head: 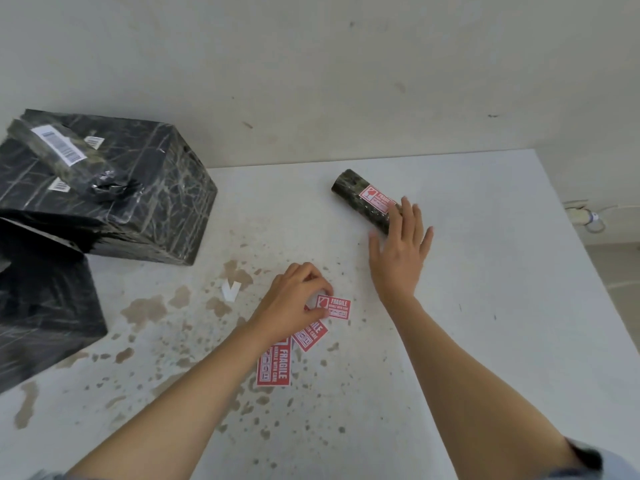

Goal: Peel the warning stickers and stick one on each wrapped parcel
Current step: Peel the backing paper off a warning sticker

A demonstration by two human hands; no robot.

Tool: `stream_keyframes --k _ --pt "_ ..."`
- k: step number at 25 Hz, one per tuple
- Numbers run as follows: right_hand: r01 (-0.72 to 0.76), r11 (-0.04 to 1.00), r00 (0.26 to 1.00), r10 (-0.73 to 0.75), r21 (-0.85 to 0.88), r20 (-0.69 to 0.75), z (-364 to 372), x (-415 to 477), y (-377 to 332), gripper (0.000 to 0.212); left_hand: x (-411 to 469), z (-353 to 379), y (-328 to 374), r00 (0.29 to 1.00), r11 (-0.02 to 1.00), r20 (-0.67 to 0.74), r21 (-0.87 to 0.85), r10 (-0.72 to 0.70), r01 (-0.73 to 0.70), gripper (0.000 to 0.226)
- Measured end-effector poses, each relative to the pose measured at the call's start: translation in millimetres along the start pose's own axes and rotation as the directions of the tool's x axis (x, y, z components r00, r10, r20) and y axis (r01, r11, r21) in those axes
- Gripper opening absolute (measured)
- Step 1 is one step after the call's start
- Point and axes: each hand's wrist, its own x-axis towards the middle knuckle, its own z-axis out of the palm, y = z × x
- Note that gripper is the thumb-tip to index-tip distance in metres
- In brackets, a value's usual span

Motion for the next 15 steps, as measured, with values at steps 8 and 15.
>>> stream_keyframes --k 8,15 --pt "-0.107 0.911 0.97 0.007 0.399 0.244 -39.5 -65.6 -22.8 0.024 -5.6 -8.0 24.5 0.97 0.938 -0.15 -0.317 -0.192 0.137 0.015" --pt "-0.144 0.813 0.909 -0.117 0.564 0.4 -63.4 -75.1 -106.3 0.005 -73.9 -71.9 -5.5 0.793 0.702 -0.371 -0.705 -0.483 0.097 0.021"
